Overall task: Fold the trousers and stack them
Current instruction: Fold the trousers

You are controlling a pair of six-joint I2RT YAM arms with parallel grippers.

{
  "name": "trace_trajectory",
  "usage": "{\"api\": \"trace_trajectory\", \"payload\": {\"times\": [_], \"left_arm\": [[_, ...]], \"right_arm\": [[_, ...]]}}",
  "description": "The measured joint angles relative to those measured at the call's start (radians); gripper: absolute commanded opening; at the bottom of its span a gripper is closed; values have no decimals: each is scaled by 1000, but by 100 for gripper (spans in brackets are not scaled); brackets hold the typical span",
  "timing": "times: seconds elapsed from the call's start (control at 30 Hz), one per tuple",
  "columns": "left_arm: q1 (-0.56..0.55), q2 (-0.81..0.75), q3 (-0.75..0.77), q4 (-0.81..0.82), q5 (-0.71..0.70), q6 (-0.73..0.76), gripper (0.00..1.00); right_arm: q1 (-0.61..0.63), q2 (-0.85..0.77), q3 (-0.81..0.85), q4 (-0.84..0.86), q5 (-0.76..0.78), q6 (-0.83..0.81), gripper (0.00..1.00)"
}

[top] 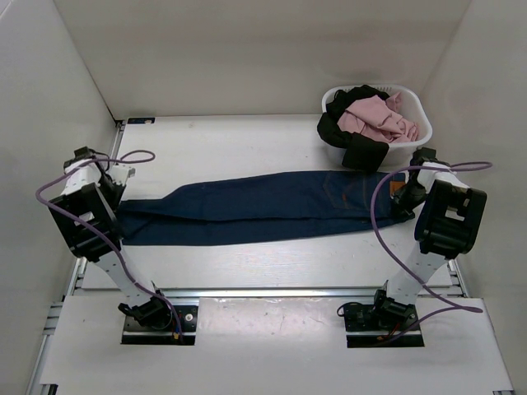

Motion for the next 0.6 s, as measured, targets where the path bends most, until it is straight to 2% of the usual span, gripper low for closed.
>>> {"api": "trace_trajectory", "payload": {"times": [0.3,0.5,0.6], "left_arm": [[-82,-8,138,-3,-56,-5,14],[-159,-11,328,49,-116,12,14],[-200,-76,299,120,-168,50,14]], "right_arm": [[3,-77,133,-57,39,-39,0],[3,-81,314,-121,37,-63,0],[0,-101,317,-126,44,-76,0]]}}
